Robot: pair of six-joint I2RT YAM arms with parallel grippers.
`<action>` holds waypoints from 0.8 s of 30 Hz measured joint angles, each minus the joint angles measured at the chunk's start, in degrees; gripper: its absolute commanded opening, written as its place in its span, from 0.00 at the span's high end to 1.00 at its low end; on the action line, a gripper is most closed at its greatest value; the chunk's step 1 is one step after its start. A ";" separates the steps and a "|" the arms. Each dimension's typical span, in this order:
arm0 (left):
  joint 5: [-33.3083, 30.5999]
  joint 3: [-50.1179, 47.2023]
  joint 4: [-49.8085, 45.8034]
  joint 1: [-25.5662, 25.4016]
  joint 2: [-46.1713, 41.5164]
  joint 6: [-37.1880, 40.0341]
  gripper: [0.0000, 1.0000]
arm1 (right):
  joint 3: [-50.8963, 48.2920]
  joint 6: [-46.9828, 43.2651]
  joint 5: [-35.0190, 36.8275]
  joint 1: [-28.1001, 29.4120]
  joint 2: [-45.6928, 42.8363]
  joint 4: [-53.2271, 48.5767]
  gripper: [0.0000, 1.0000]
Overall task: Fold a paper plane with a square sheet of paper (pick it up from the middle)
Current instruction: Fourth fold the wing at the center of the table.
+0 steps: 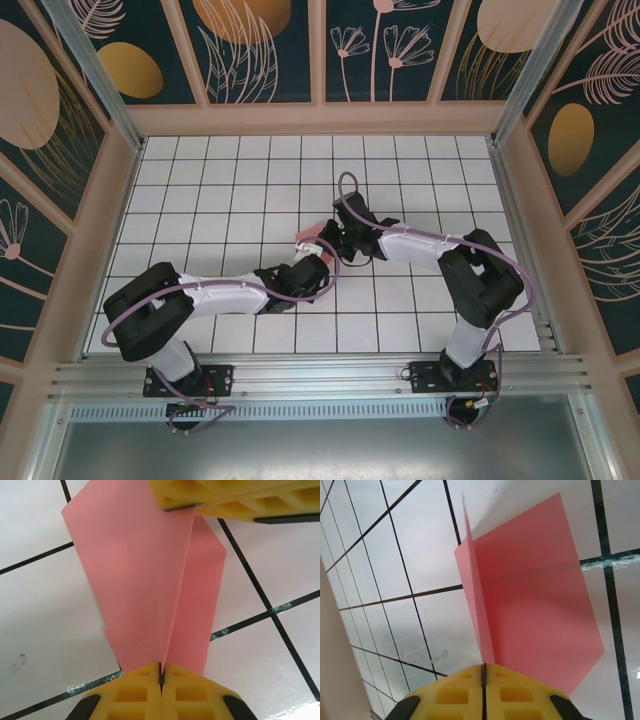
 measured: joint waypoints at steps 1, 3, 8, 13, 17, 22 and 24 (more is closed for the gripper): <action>0.24 -0.52 0.83 0.00 0.00 -0.33 1.00 | 0.00 -0.26 0.00 -0.02 0.00 -0.09 0.84; 0.94 -1.97 2.80 0.00 -0.04 -1.03 1.00 | -0.02 -1.07 -0.07 -0.22 -0.11 -0.37 0.81; 4.07 -6.08 7.61 0.00 -0.79 -2.82 1.00 | -0.44 -4.33 -0.04 -1.44 -2.71 -1.84 0.69; 7.15 -9.73 13.20 0.42 -1.70 -4.79 1.00 | 0.90 -9.20 -0.74 -3.48 -4.96 -4.35 0.81; 9.88 -12.79 17.46 1.64 -2.62 -6.34 1.00 | 5.05 -13.25 -2.73 -3.87 -2.64 -6.40 0.86; 15.06 -16.46 22.69 4.55 -4.46 -7.45 1.00 | 10.40 -16.87 -5.57 -3.80 3.78 -7.76 0.87; 17.75 -17.51 24.37 5.90 -4.59 -7.63 1.00 | 12.66 -18.36 -6.62 -3.72 6.82 -9.33 0.90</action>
